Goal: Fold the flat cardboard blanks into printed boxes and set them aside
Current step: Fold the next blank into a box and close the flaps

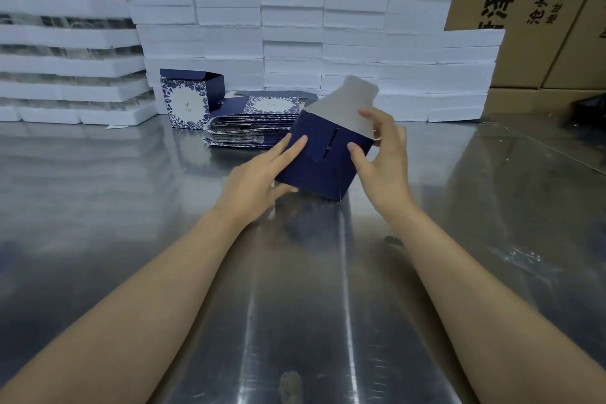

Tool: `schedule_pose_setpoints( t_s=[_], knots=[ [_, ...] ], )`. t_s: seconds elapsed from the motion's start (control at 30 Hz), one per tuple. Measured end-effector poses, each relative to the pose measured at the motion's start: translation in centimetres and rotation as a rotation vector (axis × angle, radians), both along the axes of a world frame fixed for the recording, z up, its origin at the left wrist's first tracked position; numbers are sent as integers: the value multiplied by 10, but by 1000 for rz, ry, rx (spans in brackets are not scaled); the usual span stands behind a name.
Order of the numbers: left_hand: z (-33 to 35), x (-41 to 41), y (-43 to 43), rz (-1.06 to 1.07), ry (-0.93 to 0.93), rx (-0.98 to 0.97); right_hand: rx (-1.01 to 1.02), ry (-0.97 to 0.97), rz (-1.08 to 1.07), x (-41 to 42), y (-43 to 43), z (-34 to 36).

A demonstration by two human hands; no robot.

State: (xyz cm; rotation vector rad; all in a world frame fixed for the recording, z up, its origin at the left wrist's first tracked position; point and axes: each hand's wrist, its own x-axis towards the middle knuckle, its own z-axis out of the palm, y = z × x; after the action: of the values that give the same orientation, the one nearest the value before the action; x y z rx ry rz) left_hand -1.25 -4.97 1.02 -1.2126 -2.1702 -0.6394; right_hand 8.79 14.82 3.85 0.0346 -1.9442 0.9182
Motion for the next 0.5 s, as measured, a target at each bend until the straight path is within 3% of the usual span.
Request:
schedule_pose_setpoints(
  t_s=[0.13, 0.23, 0.33, 0.5],
  knots=[
    [2, 5, 4, 46, 105, -12, 88, 64, -63, 0, 4, -6],
    [0, 5, 3, 73, 88, 20, 70, 98, 24, 1, -1, -7],
    [0, 6, 3, 82, 42, 51, 20, 95, 53, 1, -3, -5],
    [4, 12, 6, 74, 95, 60, 163, 1, -8, -6, -5, -12]
  ],
)
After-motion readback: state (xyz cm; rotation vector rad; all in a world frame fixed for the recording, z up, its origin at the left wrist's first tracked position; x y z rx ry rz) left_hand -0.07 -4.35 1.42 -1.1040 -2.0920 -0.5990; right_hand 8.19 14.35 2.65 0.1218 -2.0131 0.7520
